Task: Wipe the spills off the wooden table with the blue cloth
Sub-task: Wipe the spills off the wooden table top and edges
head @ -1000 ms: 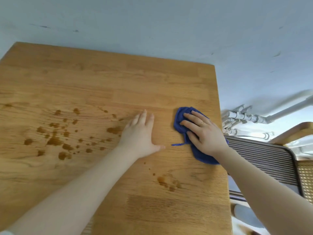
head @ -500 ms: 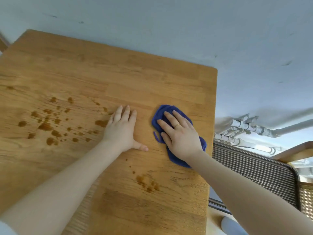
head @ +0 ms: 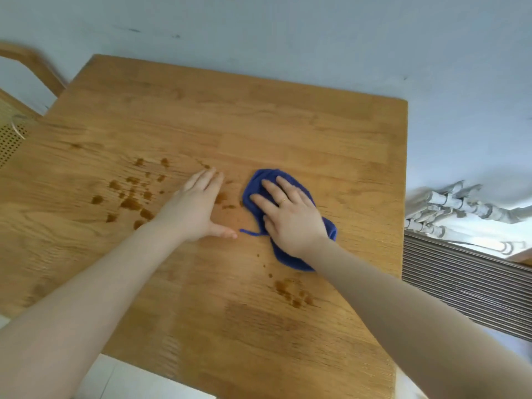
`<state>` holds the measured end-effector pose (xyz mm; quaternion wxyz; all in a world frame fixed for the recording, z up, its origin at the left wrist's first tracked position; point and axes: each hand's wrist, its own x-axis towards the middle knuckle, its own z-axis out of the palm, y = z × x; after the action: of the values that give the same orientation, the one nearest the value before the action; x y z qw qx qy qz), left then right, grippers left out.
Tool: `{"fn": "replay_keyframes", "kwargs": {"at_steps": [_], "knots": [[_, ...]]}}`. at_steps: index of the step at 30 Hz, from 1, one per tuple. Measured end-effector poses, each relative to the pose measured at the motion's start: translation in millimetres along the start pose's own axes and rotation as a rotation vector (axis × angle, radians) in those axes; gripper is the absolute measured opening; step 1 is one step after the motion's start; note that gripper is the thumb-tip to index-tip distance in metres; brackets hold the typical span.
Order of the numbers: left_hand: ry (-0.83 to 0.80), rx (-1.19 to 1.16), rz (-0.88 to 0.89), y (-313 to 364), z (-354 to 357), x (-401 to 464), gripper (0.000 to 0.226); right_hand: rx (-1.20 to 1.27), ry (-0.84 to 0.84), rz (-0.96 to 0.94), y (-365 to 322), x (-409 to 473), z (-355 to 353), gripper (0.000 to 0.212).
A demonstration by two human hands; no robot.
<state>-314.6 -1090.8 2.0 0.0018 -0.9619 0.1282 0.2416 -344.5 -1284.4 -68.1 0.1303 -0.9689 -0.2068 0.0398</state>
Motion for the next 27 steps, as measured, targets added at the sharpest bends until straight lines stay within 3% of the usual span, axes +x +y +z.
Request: {"fn": "replay_keyframes", "kwargs": {"at_steps": [4, 9, 11, 17, 20, 27], "knots": [[-0.094, -0.02, -0.015, -30, 12, -5, 0.13, 0.043, -0.042, -0.149, 2, 12, 1, 0.048], [-0.069, 0.05, 0.015, -52, 25, -6, 0.131, 0.036, 0.076, 0.205, 13, 56, -2, 0.043], [-0.064, 0.061, 0.022, -58, 25, -3, 0.13, 0.007, 0.079, 0.23, 4, 57, 0, 0.043], [-0.041, 0.217, 0.09, -71, 17, 6, 0.13, -0.076, 0.037, -0.067, -30, 10, 14, 0.044], [-0.033, 0.303, 0.123, -68, 14, 10, 0.131, -0.065, 0.011, -0.098, -20, 21, 11, 0.044], [-0.026, 0.263, 0.152, -71, 15, 13, 0.136, -0.05, 0.104, 0.327, -27, 74, 10, 0.043]]}}
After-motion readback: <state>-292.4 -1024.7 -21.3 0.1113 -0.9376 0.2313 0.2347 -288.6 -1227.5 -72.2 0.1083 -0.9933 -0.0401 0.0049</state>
